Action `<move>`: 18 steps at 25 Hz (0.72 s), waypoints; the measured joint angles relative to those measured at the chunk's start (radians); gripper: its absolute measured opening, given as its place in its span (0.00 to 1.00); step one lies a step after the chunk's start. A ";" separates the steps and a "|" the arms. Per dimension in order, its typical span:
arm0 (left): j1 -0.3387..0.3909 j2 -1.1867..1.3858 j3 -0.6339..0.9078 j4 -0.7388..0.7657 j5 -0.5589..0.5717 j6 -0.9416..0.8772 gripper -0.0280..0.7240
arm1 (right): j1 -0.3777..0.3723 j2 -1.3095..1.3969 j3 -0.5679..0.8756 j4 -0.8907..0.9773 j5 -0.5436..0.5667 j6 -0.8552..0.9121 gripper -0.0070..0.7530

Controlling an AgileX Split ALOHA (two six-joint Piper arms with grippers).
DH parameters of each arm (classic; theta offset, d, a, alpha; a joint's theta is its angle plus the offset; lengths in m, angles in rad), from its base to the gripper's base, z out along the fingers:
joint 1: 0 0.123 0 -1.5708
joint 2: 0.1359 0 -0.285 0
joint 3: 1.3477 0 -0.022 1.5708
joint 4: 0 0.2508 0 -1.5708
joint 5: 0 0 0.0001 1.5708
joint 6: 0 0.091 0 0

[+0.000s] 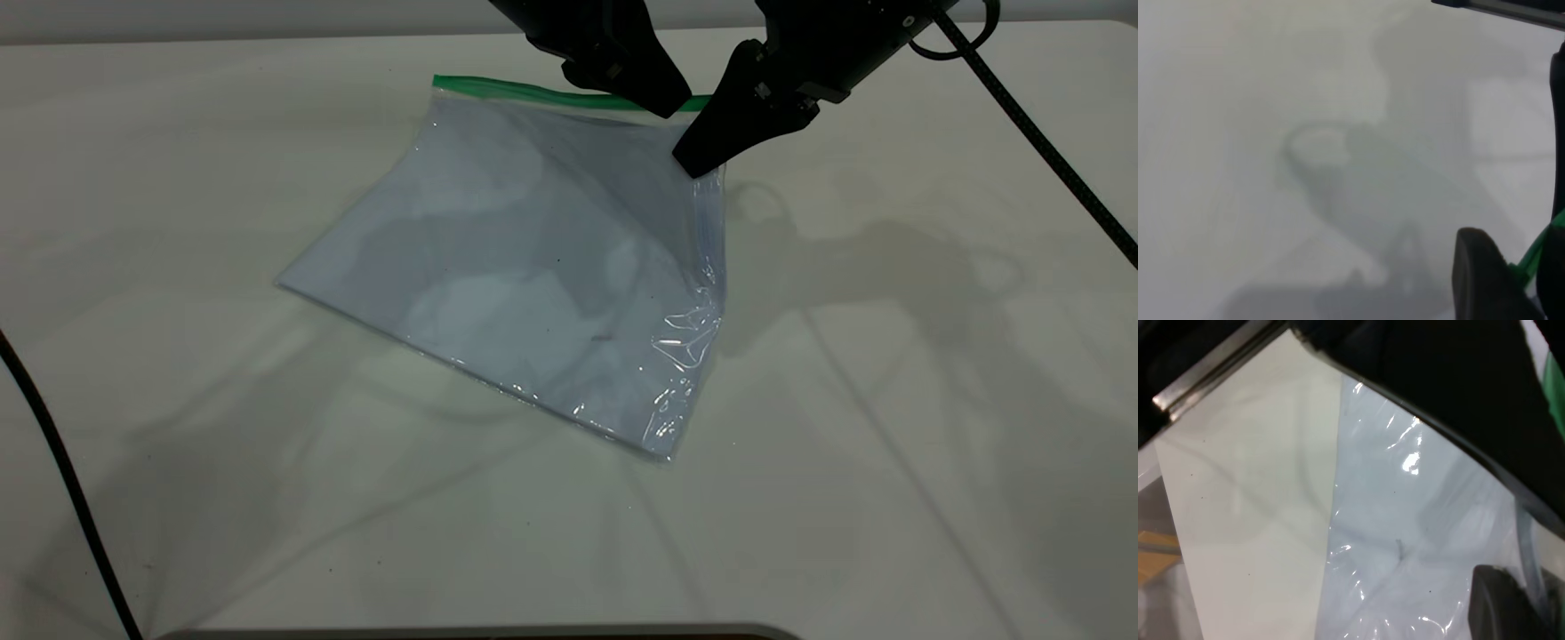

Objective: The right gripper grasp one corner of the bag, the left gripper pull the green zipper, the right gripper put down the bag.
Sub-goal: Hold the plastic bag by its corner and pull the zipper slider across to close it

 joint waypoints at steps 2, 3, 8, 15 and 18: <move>0.000 0.000 0.000 0.000 0.000 0.001 0.32 | 0.000 0.000 0.000 0.000 0.000 0.000 0.05; 0.000 0.000 0.000 0.000 0.000 0.002 0.29 | 0.000 0.000 0.000 0.000 0.000 0.000 0.05; 0.000 0.000 0.000 0.016 0.000 0.009 0.19 | 0.000 0.000 0.000 0.000 0.000 0.000 0.05; 0.000 0.000 0.000 0.038 -0.001 0.009 0.12 | -0.001 0.000 0.000 0.000 0.001 0.000 0.05; -0.001 0.000 0.000 0.036 -0.018 0.019 0.12 | -0.014 0.000 0.000 0.002 0.003 0.000 0.05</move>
